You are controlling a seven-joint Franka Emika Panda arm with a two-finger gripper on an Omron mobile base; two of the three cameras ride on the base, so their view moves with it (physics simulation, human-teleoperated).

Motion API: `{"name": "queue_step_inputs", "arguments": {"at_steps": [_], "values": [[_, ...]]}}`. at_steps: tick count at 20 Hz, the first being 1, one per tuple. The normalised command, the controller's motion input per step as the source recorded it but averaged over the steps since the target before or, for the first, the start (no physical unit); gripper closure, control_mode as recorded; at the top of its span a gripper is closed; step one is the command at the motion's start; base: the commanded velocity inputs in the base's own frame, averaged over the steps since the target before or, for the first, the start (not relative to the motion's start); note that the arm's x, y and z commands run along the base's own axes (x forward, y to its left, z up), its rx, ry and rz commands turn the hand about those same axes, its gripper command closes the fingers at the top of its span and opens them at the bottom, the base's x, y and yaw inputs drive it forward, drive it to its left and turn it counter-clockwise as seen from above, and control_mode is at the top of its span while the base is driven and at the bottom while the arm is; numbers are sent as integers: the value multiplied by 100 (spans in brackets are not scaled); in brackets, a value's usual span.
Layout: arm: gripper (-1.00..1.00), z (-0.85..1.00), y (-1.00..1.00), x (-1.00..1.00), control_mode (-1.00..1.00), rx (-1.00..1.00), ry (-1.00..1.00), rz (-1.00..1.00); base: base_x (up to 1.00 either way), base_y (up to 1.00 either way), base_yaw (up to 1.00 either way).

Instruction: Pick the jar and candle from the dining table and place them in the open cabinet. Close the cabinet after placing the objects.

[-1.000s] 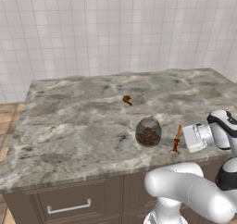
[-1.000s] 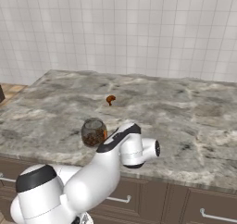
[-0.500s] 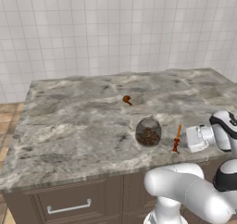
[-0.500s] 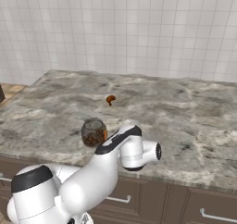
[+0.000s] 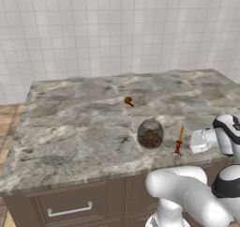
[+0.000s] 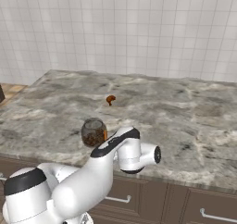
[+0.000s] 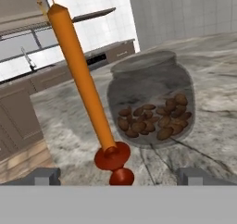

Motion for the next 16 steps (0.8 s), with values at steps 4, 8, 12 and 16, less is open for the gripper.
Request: {"name": "queue_step_inputs", "arguments": {"at_steps": [4, 8, 12, 16], "values": [[-100, 0, 0, 8, -100, 3, 6, 0, 0, 0, 0], [-100, 0, 0, 7, -100, 1, 4, 0, 0, 0, 0], [-100, 0, -2, 5, -100, 1, 4, 0, 0, 0, 0], [-100, -2, 0, 6, -100, 0, 3, 0, 0, 0, 0]]}}
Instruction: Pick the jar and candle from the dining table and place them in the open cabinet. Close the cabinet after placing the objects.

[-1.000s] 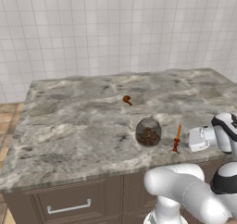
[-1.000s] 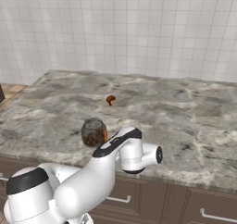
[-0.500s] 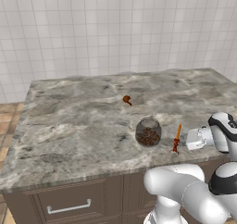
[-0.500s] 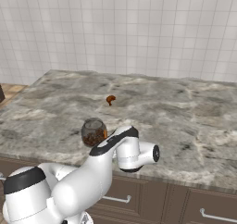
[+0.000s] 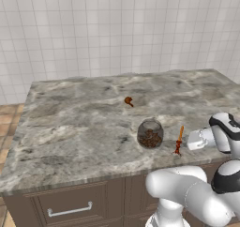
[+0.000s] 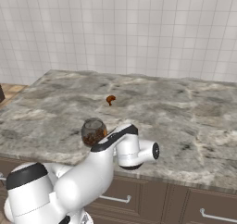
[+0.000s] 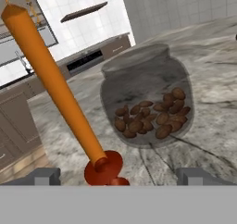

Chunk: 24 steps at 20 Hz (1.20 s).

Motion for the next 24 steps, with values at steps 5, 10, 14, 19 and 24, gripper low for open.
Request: {"name": "queue_step_inputs", "arguments": {"at_steps": [5, 10, 14, 19, 24], "values": [[-100, -2, 0, 8, -100, 0, 2, 0, 0, 0, 0], [-100, -1, 0, 10, -100, 0, 1, 0, 0, 0, 0], [-100, -4, 4, 8, -100, 0, 1, 0, 0, 0, 0], [-100, -7, 10, 2, -100, 0, 1, 0, 0, 0, 0], [-100, -4, 8, 9, -100, 0, 0, 0, 0, 0, 0]]}}
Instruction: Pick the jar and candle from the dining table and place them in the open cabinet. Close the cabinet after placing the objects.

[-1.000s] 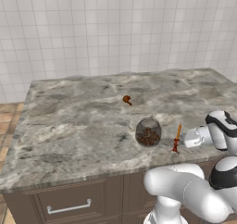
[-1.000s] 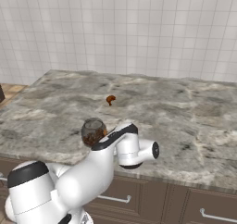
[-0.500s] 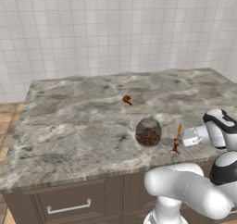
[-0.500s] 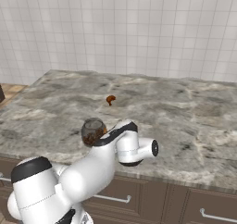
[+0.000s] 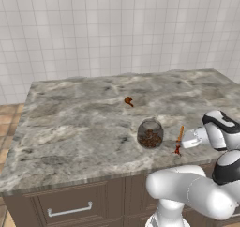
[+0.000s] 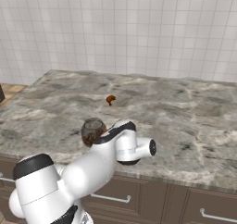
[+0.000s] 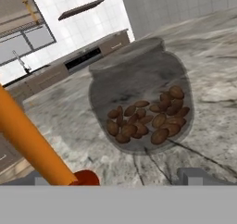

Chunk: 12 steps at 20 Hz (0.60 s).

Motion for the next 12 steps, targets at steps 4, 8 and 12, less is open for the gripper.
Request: {"name": "queue_step_inputs", "arguments": {"at_steps": [4, 8, 12], "values": [[-100, -2, 3, 10, -100, 0, 0, 0, 0, 0, 0], [-100, -5, 7, 8, -100, 0, 0, 0, 0, 0, 0], [100, -10, 9, 1, -100, 0, 2, 0, 0, 0, 0]]}}
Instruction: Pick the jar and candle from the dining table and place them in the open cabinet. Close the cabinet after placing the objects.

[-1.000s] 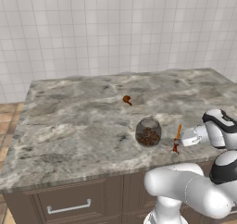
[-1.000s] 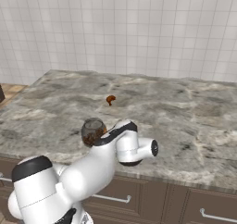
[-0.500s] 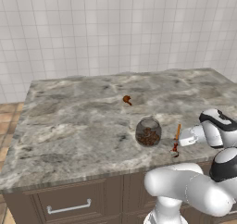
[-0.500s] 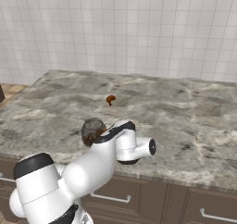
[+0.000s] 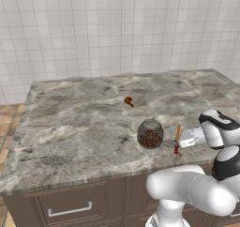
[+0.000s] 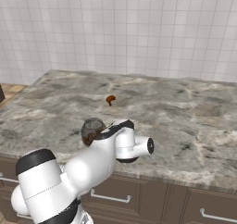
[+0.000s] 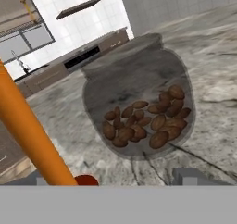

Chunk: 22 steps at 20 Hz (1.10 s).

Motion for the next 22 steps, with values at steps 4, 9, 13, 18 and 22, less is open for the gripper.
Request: {"name": "queue_step_inputs", "arguments": {"at_steps": [4, 9, 13, 18, 22], "values": [[100, -4, 3, -7, -100, 0, 0, 0, 0, 0, 0], [100, 0, -1, -7, -100, 1, 0, 0, 0, 0, 0], [100, 17, 0, -13, -100, 9, 3, 0, 0, 0, 0], [100, 26, 0, -23, -100, 5, 0, 0, 0, 0, 0], [100, 28, 0, -29, -100, 0, 3, 0, 0, 0, 0]]}}
